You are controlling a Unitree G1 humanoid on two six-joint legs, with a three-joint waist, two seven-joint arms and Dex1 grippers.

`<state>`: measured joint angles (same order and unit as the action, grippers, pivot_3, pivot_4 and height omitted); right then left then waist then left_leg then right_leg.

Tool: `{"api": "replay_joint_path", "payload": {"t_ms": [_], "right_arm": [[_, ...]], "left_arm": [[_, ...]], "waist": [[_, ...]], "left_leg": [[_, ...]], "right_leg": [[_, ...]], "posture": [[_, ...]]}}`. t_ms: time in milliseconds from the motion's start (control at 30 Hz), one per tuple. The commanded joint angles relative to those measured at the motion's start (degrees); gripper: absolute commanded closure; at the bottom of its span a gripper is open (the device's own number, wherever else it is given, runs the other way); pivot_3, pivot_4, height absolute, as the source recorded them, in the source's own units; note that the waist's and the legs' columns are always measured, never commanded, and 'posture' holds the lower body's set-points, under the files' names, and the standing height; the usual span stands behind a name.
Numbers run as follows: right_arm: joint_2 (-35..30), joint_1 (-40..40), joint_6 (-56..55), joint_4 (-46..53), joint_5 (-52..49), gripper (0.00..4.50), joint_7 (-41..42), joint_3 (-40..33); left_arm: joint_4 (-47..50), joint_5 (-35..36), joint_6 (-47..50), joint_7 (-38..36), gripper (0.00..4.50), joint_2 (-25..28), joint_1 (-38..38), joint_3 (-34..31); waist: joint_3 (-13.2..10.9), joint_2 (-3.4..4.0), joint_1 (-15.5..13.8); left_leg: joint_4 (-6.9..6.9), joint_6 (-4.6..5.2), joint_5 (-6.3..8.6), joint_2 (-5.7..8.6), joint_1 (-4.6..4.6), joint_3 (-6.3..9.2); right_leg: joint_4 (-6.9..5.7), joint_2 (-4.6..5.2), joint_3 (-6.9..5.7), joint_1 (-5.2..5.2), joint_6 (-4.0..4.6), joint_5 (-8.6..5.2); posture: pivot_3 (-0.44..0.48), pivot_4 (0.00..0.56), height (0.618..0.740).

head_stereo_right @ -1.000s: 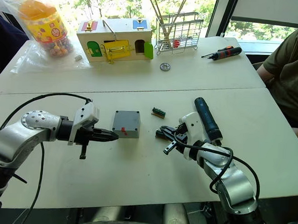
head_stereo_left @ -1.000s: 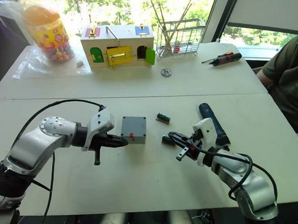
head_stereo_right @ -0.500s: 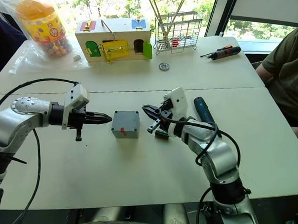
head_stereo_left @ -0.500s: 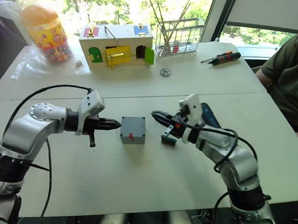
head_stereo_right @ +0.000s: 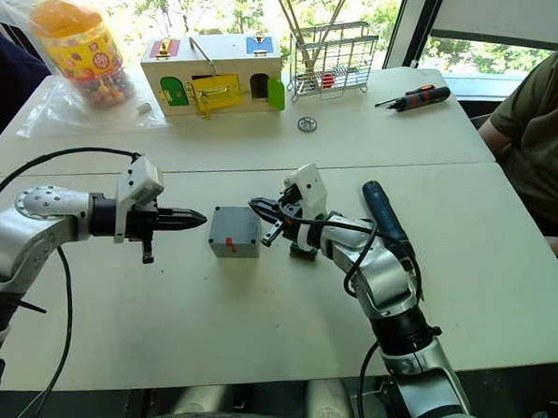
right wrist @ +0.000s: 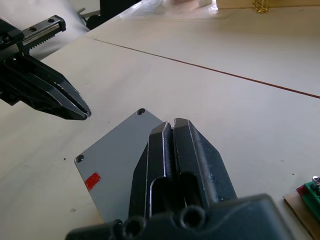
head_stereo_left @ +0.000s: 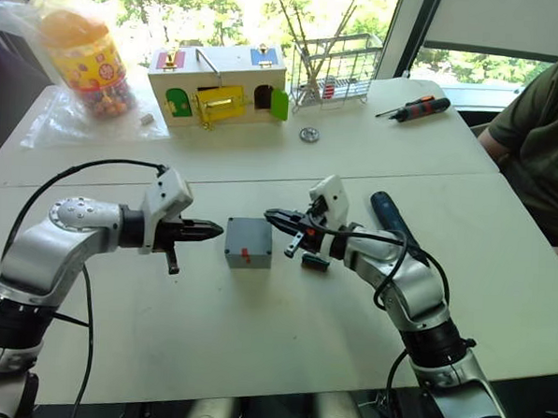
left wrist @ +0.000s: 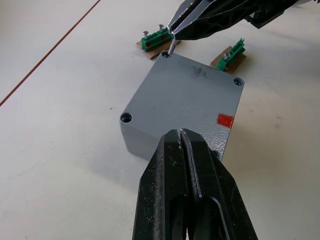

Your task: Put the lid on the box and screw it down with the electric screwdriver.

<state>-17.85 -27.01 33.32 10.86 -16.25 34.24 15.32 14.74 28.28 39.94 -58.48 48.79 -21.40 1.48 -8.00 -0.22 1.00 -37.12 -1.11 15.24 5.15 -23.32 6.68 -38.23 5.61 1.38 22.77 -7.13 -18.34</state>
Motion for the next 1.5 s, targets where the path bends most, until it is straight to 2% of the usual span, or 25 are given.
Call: {"api": "replay_joint_path", "payload": {"t_ms": [33,1367,1467,1500], "right_arm": [[0.74,-1.05,-1.81,0.53,0.53,4.48,0.55,-0.27],[2.42,-0.7,-2.8,-3.86,3.11,4.48,0.69,-0.47],[2.21,-0.82,-2.3,-3.13,2.79,3.56,1.32,-0.6],[2.07,-0.85,-1.93,-2.66,2.59,3.11,1.46,-0.78]], "left_arm": [[1.59,0.52,0.14,0.26,4.5,-0.06,-0.31,-0.91],[0.36,-1.75,-1.05,0.11,4.5,-2.41,-0.77,0.39],[0.51,-1.34,-0.71,0.25,4.5,-2.76,-0.98,0.02],[0.55,-1.11,-0.5,0.3,4.5,-2.91,-1.17,-0.16]], "waist": [[0.0,0.0,0.0],[0.0,0.0,0.05],[0.0,0.0,0.04],[0.0,0.0,0.04]], "left_leg": [[0.0,0.0,0.0,0.0,0.0,0.0],[0.0,0.0,0.0,0.0,0.0,0.0],[0.0,0.0,0.0,0.0,0.0,0.0],[0.0,0.0,0.0,0.0,0.0,0.0]], "right_leg": [[0.0,0.0,0.0,0.0,0.0,0.0],[0.0,0.0,0.0,0.0,0.0,0.0],[0.0,0.0,-0.01,0.0,0.0,0.0],[0.0,0.0,-0.01,0.0,0.0,0.0]], "posture": [[0.0,0.15,0.74],[0.0,0.15,0.74],[0.0,0.15,0.74],[0.0,0.15,0.74]]}}
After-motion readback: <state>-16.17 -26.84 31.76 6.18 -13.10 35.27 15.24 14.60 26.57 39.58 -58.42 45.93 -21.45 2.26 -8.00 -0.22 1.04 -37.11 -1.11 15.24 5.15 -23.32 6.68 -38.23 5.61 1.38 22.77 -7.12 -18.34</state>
